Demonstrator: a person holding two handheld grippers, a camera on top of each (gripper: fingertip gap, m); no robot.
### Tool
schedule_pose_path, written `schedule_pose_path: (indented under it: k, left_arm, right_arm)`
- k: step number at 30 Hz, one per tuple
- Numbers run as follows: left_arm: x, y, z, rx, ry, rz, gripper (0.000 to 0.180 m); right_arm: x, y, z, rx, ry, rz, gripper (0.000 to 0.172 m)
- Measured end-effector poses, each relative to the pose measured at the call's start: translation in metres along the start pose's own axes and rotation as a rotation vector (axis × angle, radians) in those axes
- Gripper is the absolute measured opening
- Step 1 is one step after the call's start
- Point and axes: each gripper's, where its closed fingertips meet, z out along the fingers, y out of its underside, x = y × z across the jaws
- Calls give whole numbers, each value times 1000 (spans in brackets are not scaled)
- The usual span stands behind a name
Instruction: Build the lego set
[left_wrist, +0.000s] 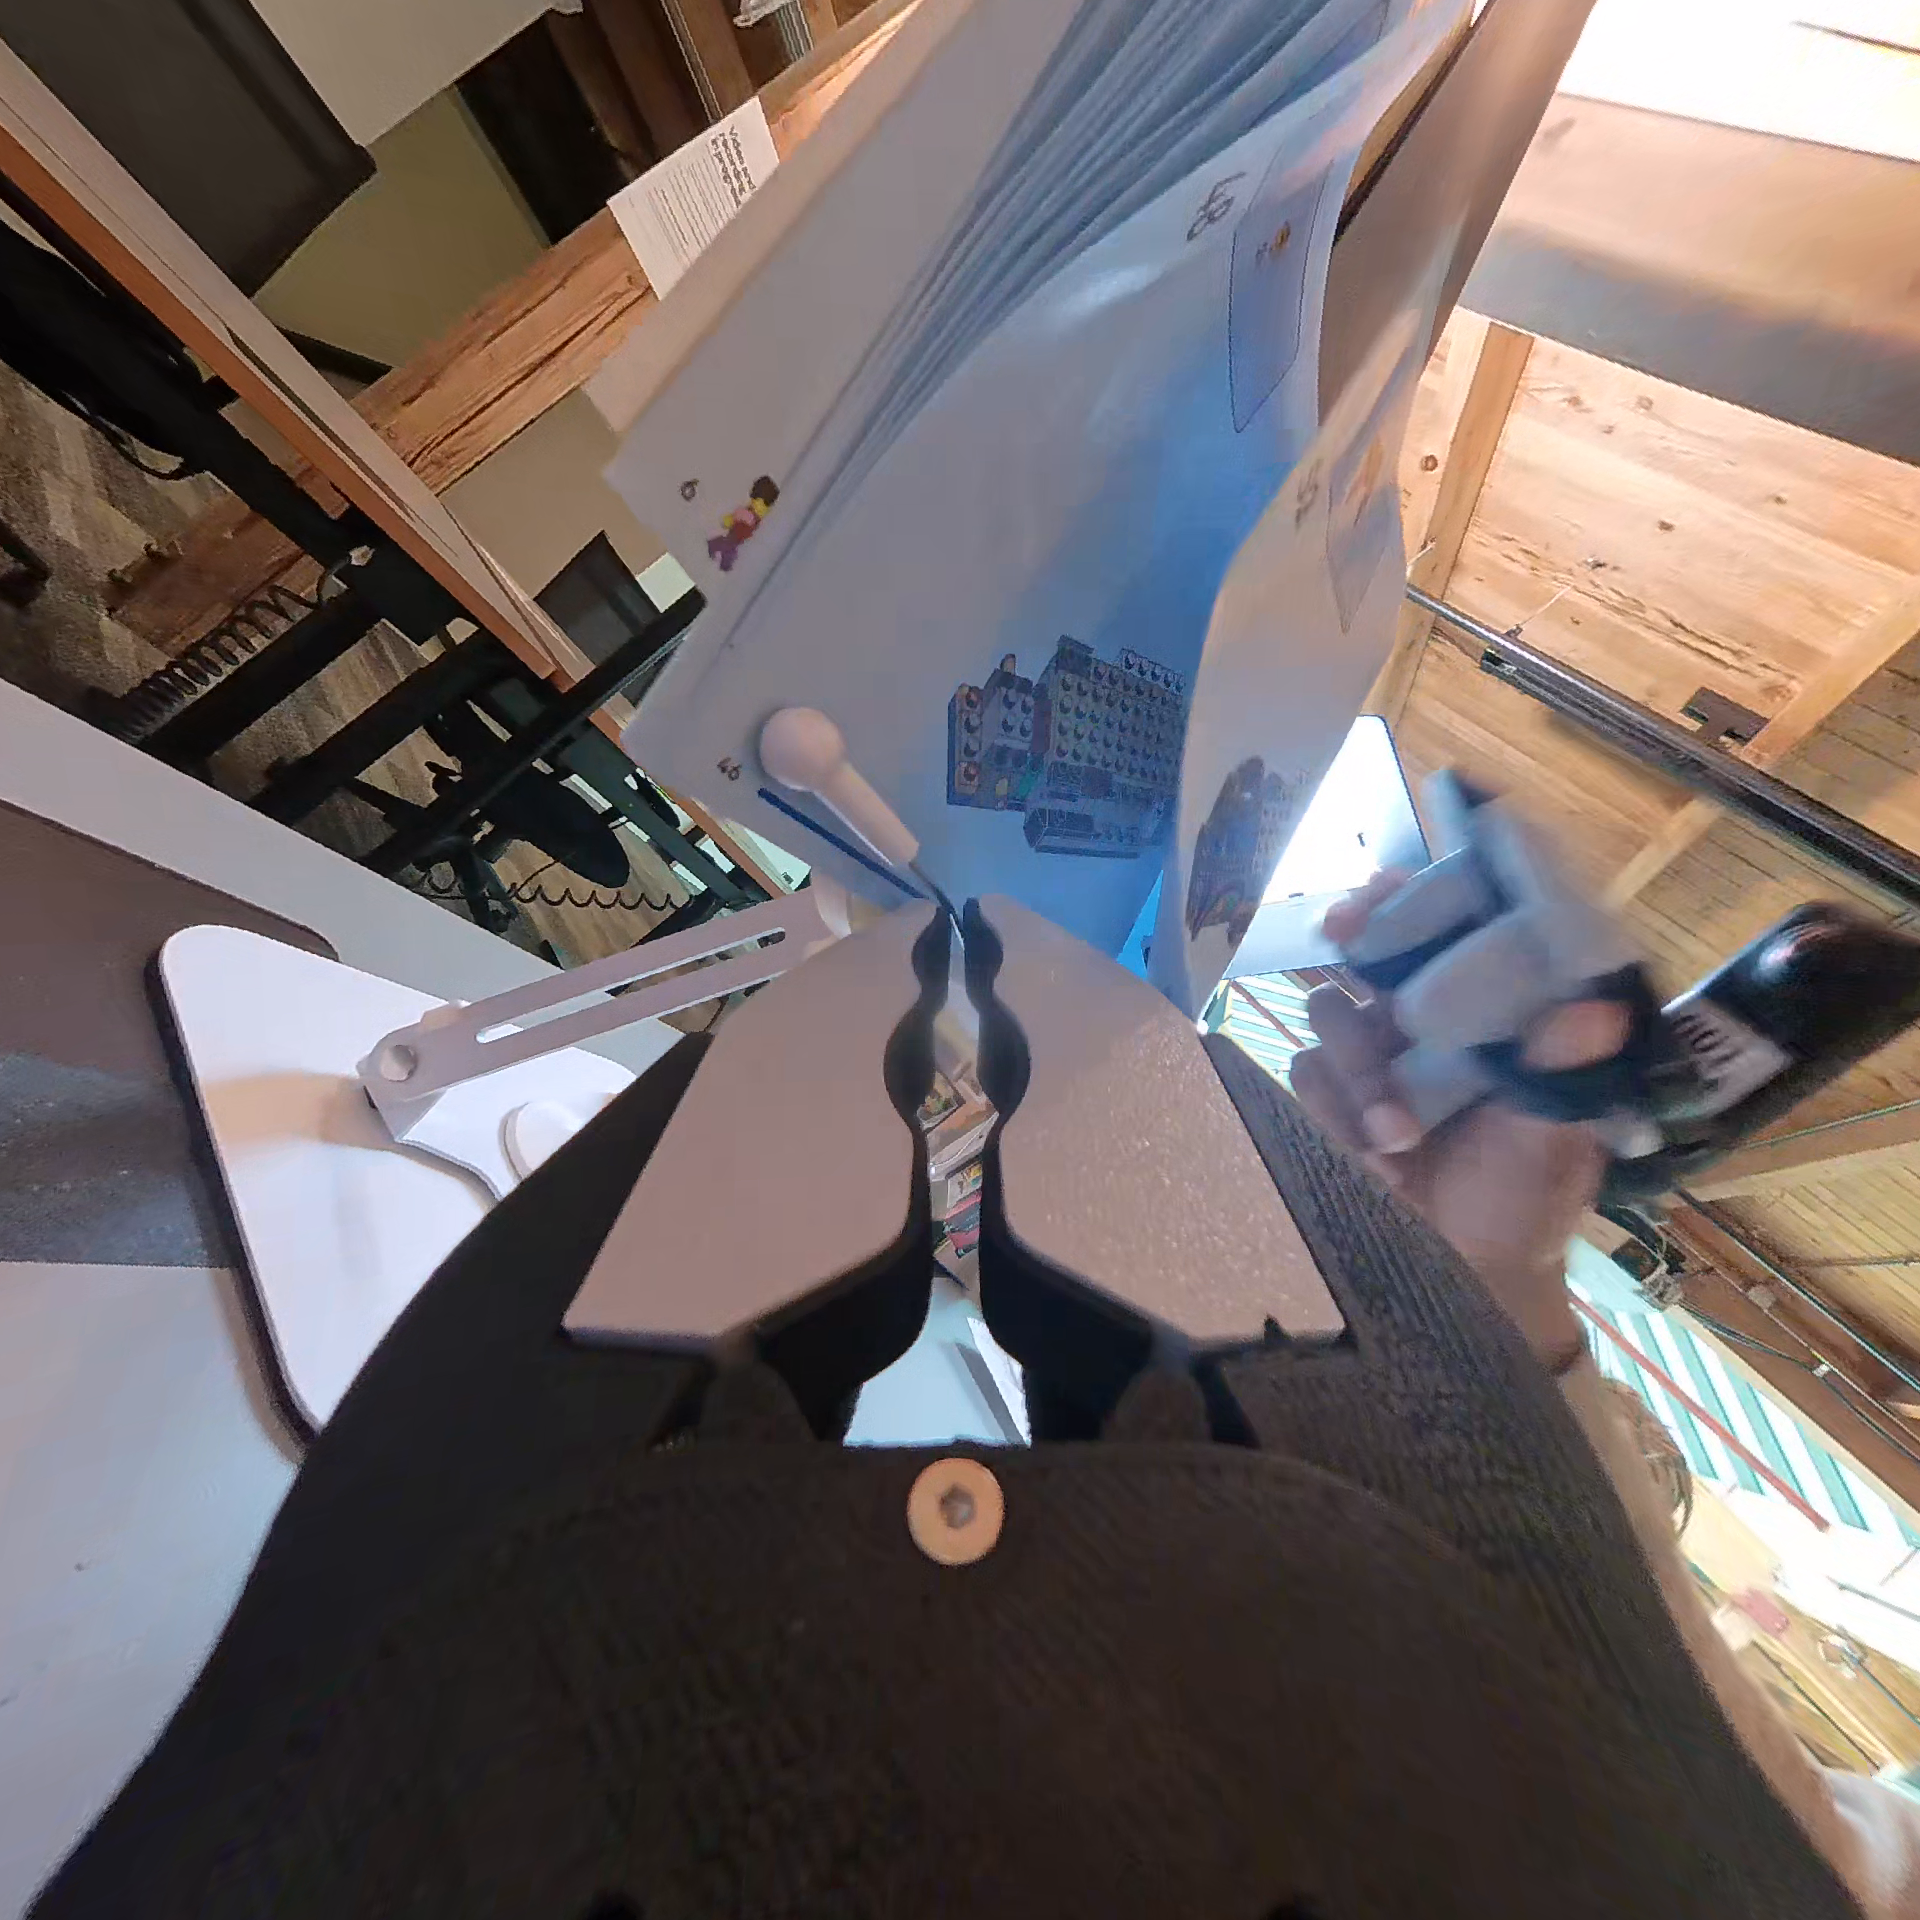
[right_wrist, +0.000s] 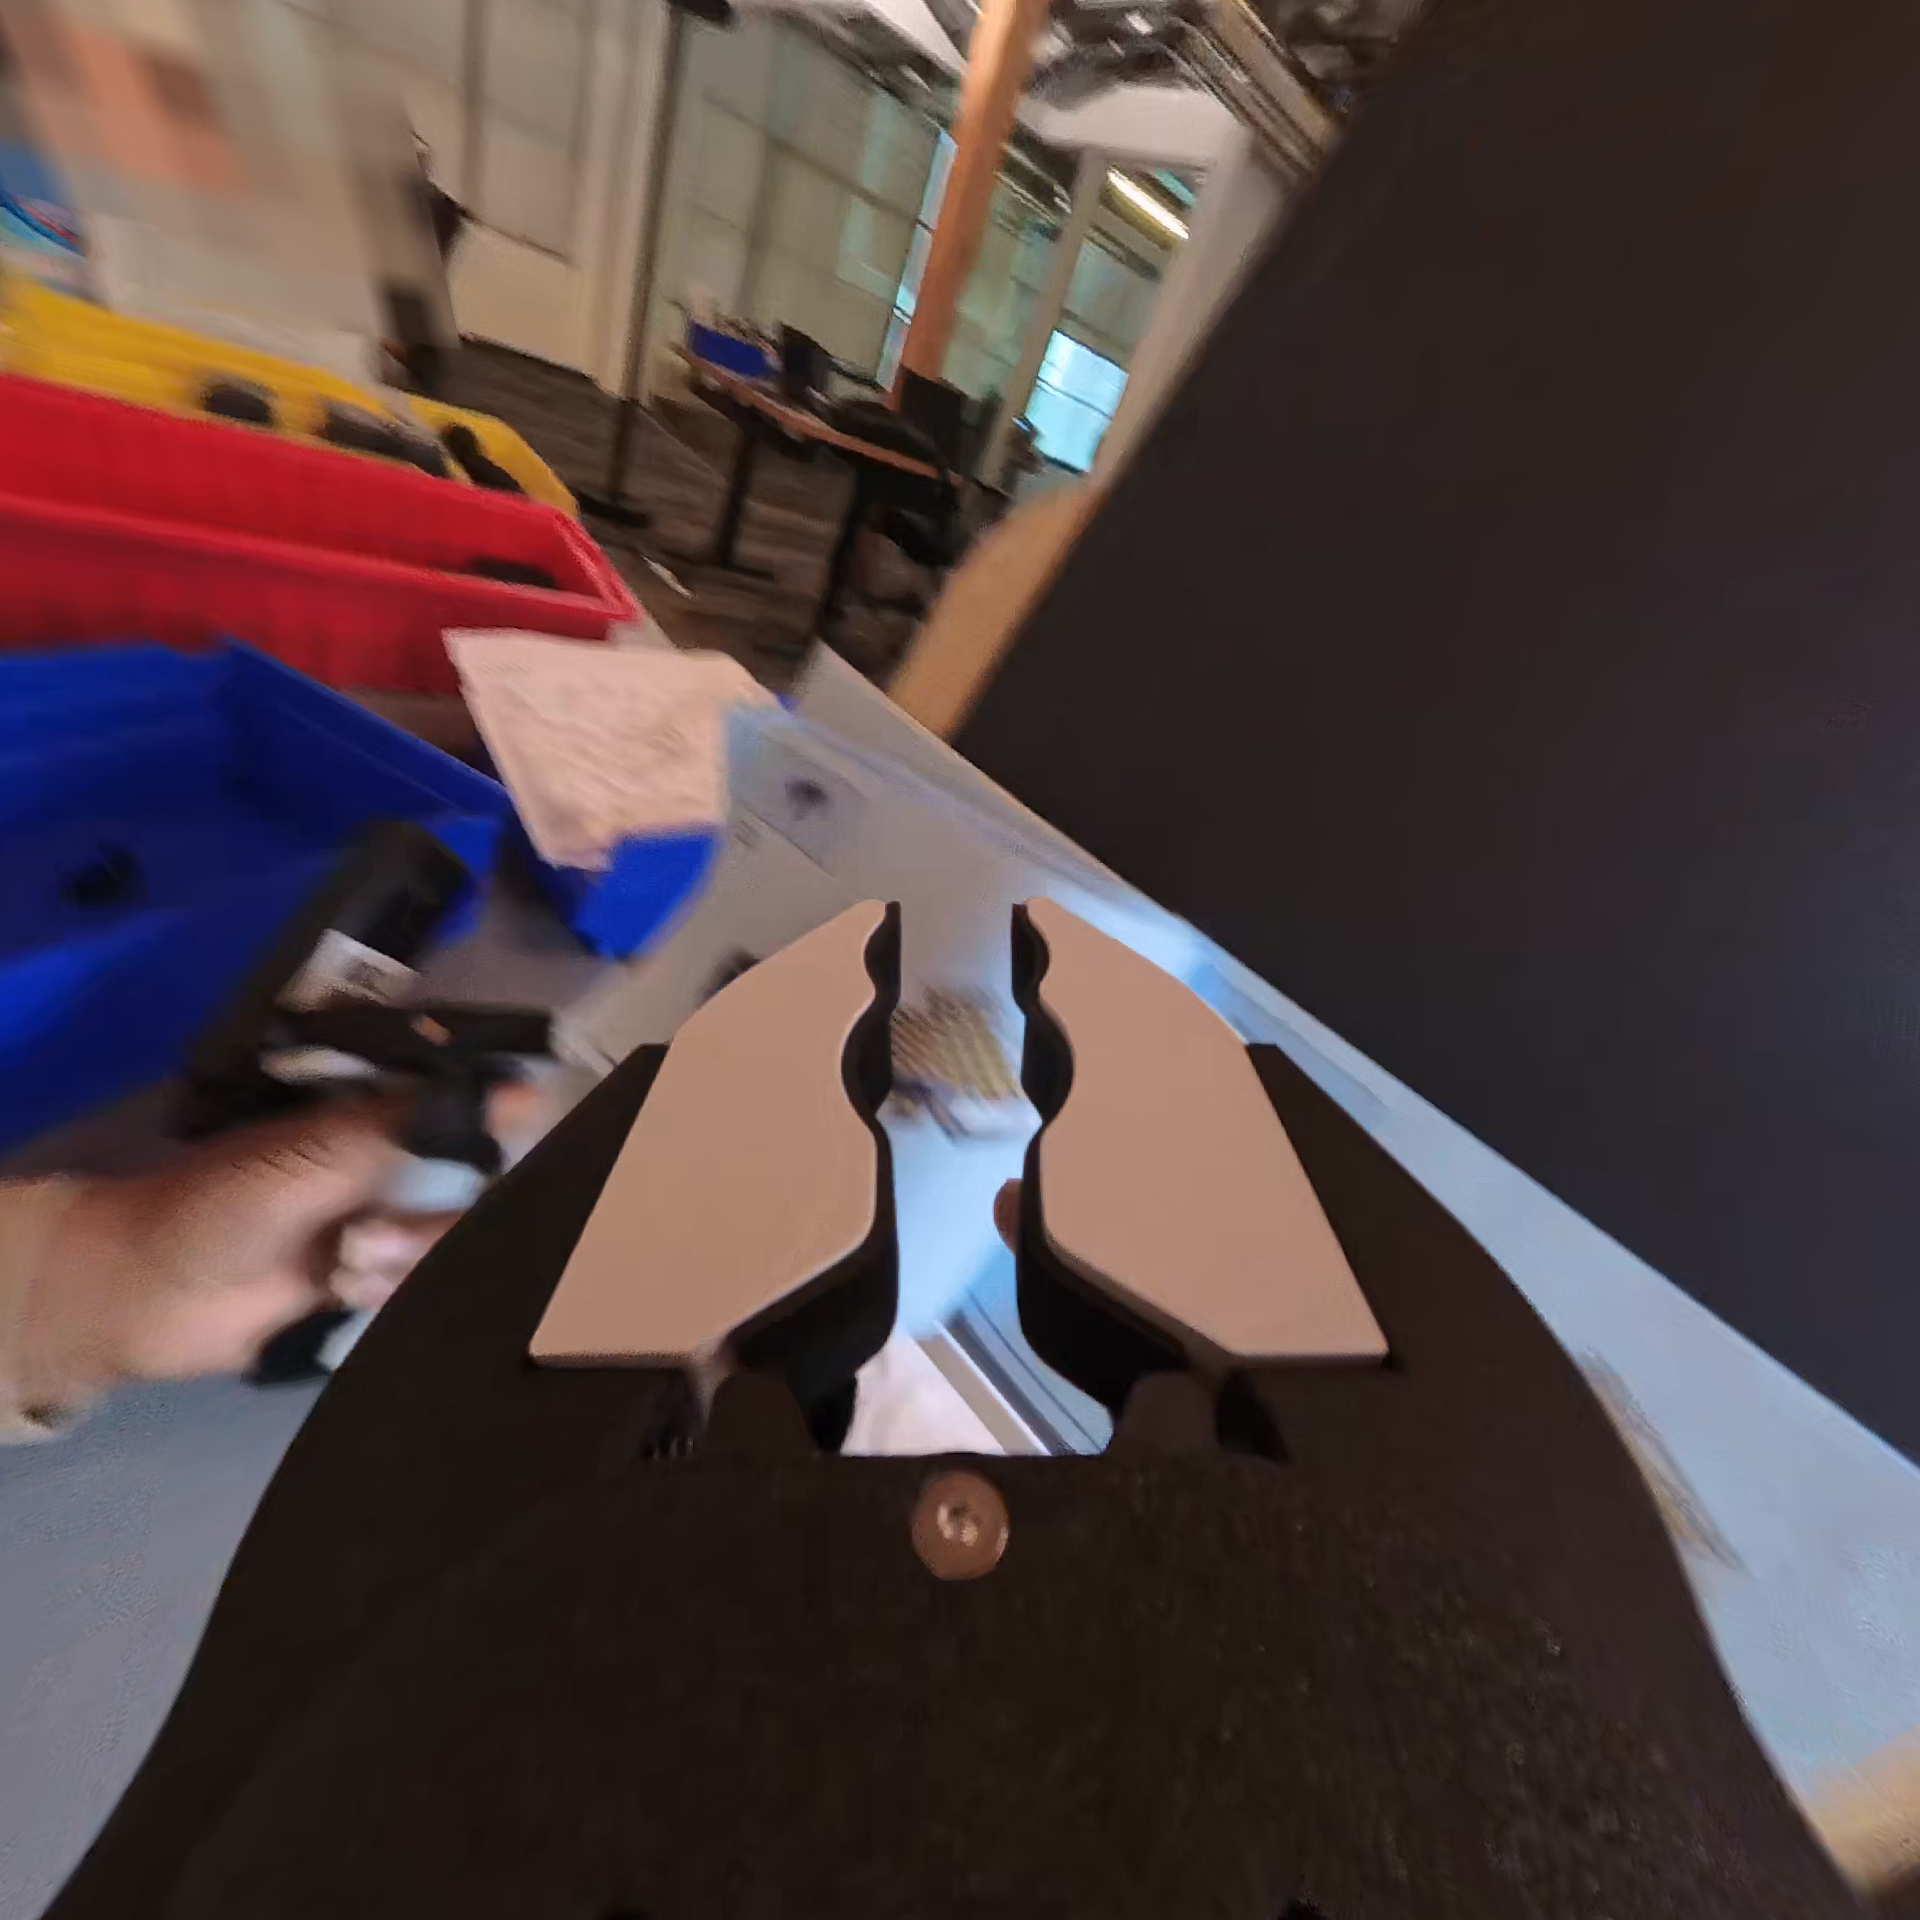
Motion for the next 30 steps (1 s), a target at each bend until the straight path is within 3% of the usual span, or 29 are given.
schedule_pose_path:
  k: [2, 5, 13, 30]
  left_arm:
    - [0, 0, 0, -1, -2, 7, 2]
    - [0, 0, 0, 0, -2, 10, 2]
    - [-1, 2, -1, 4, 7, 10, 2]
    - [7, -2, 0, -13, -34, 72, 1]
  right_arm:
    - [32, 49, -13, -104, 86, -35, 14]
    - [28, 90, -11, -179, 54, -70, 14]
    - [-31, 87, 37, -273, 5, -340, 17]
    - [-36, 82, 31, -294, 12, -407, 18]
